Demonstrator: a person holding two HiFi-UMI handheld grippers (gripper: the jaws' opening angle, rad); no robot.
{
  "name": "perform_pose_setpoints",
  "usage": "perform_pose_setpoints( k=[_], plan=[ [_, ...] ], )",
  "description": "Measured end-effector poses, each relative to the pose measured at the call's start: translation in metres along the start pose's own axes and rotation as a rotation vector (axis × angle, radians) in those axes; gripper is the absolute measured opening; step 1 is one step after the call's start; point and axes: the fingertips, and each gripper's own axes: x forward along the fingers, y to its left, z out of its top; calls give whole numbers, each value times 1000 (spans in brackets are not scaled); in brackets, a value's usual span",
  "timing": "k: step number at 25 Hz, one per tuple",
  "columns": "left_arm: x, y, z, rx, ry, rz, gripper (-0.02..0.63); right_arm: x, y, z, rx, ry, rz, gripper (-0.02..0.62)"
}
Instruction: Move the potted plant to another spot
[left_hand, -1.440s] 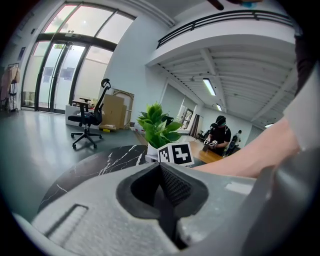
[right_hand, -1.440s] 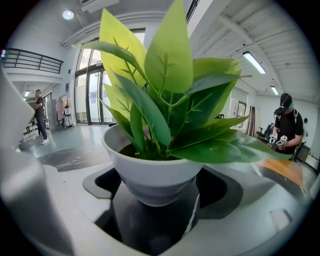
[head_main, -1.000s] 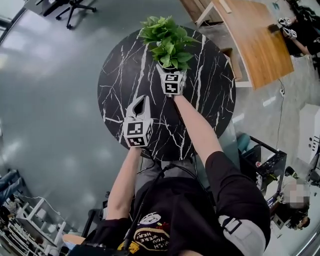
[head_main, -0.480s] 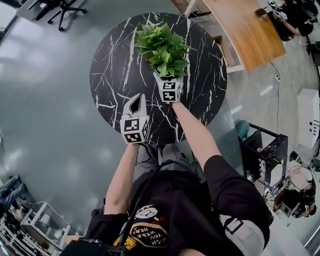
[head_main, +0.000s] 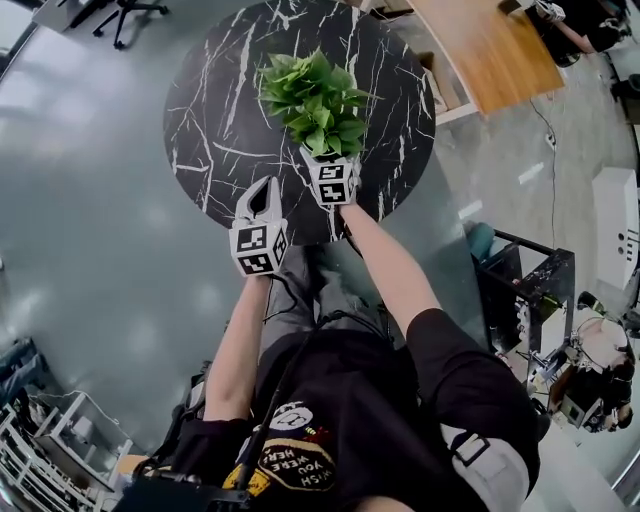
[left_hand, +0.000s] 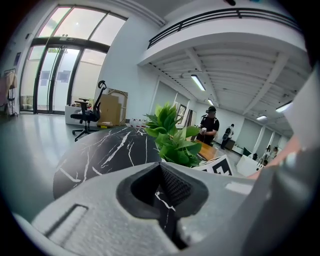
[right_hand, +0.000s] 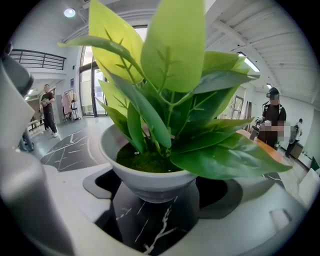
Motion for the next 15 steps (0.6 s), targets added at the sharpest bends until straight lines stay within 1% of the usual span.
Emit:
perform_pose_setpoints(
  k=[3,7,11,13,15],
  plan=[
    [-27,-15,-12,1,2,13,2,-30,7,-20,-2,5,3,472],
    [-49,-26,-22,-2,0,10,2,-60,13,-44,-6,12,2,472],
    [-62,-33,-23,19,-12,-10,2,-85,18,-63,0,14,-11,472],
    [-67,-35,-26,37,-7,-27,2,-98,22,-73,10,26,-22,471],
    [-72,-36,-33,37,5,-44,2,-111,25,-82,15,33,-35,471]
  ],
)
